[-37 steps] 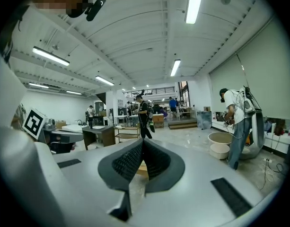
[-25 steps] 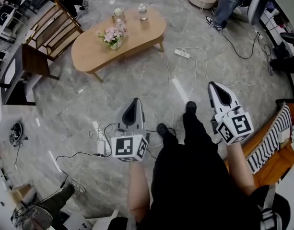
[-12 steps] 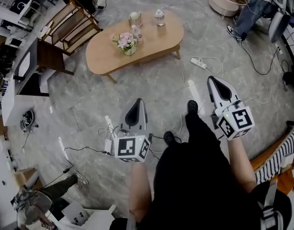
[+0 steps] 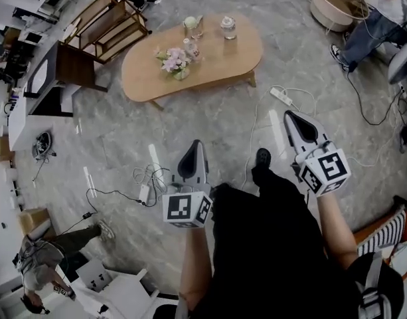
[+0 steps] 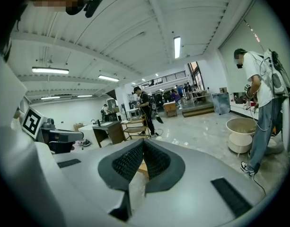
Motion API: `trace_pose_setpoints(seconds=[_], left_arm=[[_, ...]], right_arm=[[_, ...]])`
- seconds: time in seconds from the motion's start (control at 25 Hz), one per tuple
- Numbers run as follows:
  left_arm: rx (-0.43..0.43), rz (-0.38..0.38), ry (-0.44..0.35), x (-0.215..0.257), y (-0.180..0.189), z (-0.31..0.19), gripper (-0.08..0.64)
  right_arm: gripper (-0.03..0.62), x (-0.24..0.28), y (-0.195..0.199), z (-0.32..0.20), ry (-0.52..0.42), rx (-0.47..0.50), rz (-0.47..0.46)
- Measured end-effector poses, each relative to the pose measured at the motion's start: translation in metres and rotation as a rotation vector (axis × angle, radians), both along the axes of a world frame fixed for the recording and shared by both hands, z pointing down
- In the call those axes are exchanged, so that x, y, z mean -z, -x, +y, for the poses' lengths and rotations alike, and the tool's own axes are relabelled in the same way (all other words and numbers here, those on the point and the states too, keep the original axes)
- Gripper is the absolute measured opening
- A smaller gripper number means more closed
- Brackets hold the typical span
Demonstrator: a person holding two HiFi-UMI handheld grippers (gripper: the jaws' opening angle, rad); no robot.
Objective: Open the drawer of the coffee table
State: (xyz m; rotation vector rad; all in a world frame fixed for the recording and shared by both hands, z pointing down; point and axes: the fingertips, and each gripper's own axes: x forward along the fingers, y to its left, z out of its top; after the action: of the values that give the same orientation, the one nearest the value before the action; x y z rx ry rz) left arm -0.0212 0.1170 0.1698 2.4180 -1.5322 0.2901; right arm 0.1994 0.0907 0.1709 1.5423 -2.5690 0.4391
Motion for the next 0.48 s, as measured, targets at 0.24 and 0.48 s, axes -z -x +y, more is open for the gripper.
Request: trace_pose_setpoints(seconds=[0.24,0.48], left_arm=[[0.029,0.011,0.080,-0.037,-0.019,-0.004,0.014],[0.067,0.031,0.117,-0.078,-0.018,-0.012,0.014]], right_arm=[[0.012,-0.035,0.000,-0.016,0.065,0.077,0.036],[0.012,-0.089,0.010,-0.022,0.166,0.138,0.074]])
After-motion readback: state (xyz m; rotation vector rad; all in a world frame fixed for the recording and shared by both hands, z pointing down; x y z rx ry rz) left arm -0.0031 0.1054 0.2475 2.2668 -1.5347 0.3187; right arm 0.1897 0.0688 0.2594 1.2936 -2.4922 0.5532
